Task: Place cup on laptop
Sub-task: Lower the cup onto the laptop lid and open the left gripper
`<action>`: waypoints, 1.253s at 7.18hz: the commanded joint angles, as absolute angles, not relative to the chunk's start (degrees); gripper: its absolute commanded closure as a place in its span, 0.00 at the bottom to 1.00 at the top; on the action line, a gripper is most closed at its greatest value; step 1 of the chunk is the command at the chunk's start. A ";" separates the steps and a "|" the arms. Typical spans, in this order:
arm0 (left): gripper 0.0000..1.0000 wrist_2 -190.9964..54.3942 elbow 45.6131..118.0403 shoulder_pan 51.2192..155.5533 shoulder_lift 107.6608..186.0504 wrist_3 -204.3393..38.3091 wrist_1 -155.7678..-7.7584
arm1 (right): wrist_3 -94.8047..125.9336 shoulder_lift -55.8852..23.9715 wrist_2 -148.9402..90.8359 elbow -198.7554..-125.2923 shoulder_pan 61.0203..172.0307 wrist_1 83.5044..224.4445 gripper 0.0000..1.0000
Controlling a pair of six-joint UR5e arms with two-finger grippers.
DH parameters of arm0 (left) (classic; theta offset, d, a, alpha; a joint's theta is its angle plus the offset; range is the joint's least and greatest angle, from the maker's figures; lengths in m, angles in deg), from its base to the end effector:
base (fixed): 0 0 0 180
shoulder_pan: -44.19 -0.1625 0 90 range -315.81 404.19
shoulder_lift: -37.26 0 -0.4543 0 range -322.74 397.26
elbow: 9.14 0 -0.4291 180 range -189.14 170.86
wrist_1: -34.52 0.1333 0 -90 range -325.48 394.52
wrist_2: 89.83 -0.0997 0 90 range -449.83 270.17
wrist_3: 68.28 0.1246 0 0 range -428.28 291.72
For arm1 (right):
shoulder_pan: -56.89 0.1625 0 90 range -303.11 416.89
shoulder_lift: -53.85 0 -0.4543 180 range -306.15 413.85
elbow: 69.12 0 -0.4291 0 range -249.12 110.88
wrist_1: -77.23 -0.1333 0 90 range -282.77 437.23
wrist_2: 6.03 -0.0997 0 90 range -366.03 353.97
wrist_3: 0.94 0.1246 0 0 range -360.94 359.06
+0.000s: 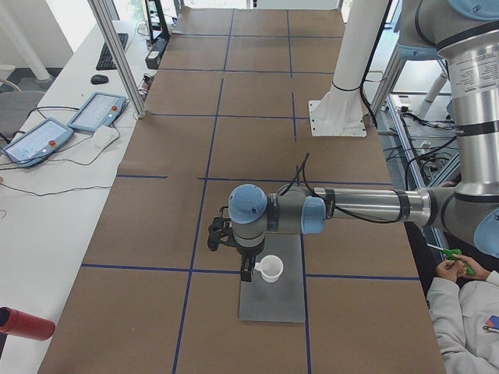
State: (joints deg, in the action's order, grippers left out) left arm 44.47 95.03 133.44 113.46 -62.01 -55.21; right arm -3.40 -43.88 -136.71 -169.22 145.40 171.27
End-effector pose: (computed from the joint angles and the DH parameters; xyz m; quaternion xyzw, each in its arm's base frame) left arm -0.0408 -0.4212 0.6899 0.0190 0.3766 0.0570 0.9244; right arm 0.0400 -0.4657 0.6923 -0.0107 -0.3477 -0.0272 0.9372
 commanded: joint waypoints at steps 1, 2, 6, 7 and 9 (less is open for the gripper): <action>0.00 44.37 95.45 133.49 113.55 -61.87 -55.13 | -3.40 -43.88 -136.72 -169.22 145.40 171.27 0.00; 0.00 44.37 95.88 133.49 113.90 -61.87 -55.13 | -3.40 -43.88 -136.72 -169.22 145.40 171.27 0.00; 0.00 44.37 94.40 133.49 114.43 -61.96 -56.36 | -3.40 -43.88 -136.72 -169.22 145.40 171.27 0.00; 0.00 44.37 94.39 133.49 114.34 -61.96 -56.36 | -3.40 -43.88 -136.72 -169.22 145.40 171.27 0.00; 0.00 44.46 94.30 133.40 114.43 -62.04 -56.36 | -3.40 -43.88 -136.72 -169.22 145.40 171.27 0.00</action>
